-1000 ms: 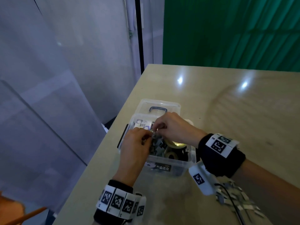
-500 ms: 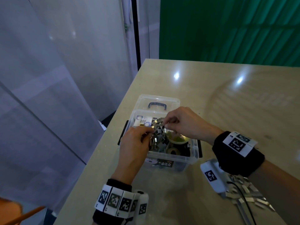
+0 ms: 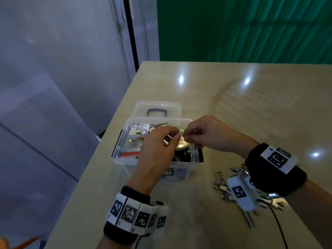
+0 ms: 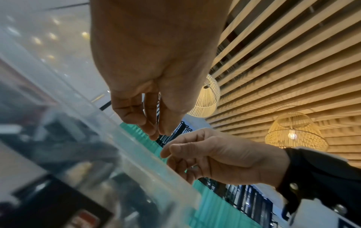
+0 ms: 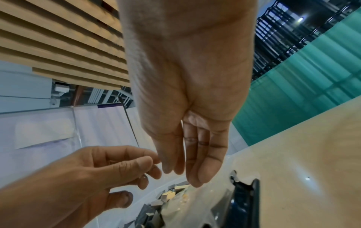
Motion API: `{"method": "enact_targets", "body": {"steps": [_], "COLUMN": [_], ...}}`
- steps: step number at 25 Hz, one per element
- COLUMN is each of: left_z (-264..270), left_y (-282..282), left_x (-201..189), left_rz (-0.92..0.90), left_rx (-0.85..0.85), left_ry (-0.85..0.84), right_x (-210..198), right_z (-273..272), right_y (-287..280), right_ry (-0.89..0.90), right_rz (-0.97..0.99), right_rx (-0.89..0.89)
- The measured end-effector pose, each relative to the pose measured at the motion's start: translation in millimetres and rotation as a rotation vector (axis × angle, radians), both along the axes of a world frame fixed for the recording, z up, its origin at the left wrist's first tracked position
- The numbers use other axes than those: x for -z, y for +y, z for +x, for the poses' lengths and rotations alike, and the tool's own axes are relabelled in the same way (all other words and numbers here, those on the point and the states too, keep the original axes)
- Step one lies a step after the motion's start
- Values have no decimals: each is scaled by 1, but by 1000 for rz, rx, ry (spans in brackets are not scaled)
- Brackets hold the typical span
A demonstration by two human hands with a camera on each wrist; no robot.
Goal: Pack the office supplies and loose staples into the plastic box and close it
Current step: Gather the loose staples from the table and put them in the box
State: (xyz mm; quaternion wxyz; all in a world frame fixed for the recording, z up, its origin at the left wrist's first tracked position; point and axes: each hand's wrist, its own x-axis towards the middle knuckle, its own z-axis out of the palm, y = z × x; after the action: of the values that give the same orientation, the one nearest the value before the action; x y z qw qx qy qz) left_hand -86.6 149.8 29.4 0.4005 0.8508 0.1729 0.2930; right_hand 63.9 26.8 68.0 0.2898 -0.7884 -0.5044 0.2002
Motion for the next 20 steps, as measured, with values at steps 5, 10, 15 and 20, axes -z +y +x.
{"method": "enact_targets", "body": {"steps": [5,10,15,20], "left_z": [37,72,90,106], "left_y": [-55,-111,-131,-150], "left_x": [0,19,59,84], "left_rz": [114,218,250,267], "left_rx": [239,456,388,328], "left_ry": [61,347,651,772], "right_x": [6,35,89,118], "right_z": [17,37,63,69], "right_y": [-61,-127,-164,-176], "right_ry": [-11,15,-97,-46], "right_rz": [-25,-271,-429,-440], "right_rx": [113,193,281,293]}}
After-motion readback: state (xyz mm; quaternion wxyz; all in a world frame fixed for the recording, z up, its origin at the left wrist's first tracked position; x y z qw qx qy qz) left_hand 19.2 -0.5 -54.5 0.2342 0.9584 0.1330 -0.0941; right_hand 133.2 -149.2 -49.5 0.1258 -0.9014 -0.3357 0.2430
